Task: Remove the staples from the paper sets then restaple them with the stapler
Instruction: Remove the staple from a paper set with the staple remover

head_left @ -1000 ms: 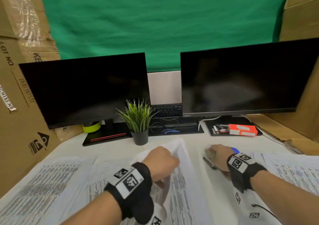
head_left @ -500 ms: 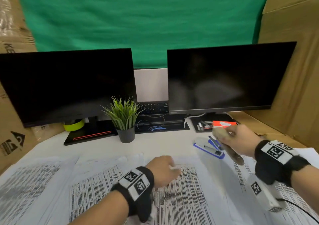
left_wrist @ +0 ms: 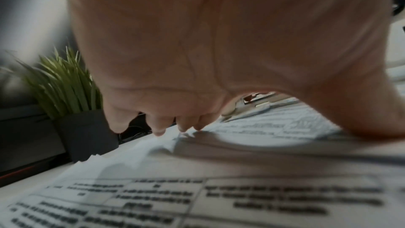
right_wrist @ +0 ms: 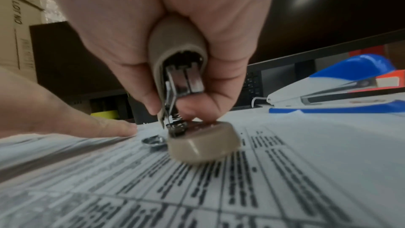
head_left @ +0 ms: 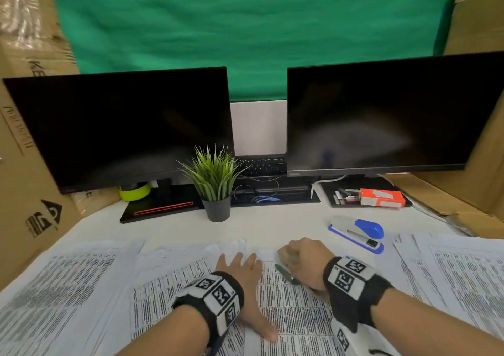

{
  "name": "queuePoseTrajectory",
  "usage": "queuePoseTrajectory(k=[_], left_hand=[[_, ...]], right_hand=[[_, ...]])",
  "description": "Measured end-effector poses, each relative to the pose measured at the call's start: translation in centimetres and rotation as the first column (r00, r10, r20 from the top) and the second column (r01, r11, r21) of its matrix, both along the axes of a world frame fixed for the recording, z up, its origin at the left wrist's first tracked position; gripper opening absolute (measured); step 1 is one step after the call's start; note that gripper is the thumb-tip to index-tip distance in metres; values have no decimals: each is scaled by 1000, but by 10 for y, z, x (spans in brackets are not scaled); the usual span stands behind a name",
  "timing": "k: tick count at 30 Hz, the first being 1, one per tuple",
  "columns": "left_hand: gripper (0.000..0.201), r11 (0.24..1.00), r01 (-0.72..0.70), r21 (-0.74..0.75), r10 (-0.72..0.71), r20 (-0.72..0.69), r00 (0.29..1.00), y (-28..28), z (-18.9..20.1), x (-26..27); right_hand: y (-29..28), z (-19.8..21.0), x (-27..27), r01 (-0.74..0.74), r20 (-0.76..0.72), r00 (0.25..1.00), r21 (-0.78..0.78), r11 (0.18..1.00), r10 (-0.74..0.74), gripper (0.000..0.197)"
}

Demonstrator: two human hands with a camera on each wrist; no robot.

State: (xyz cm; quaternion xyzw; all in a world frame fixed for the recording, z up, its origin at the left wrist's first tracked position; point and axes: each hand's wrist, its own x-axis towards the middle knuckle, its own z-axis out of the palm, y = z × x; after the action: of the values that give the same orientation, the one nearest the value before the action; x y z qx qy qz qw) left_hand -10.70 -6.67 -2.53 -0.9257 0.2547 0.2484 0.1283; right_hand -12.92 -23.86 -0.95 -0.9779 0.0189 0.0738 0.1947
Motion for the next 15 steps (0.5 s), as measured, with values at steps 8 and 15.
queuePoseTrajectory(k=[8,15], left_hand=[[146,1000,-5,9,5,-35,999,3,-14,10],[145,1000,-16,-16,15,-47,999,3,-16,13]], right_hand=[[22,-16,31,21,-1,1000,-32,999,-21,7],[39,-15,56,74,-25,997,-82,994,-76,6]])
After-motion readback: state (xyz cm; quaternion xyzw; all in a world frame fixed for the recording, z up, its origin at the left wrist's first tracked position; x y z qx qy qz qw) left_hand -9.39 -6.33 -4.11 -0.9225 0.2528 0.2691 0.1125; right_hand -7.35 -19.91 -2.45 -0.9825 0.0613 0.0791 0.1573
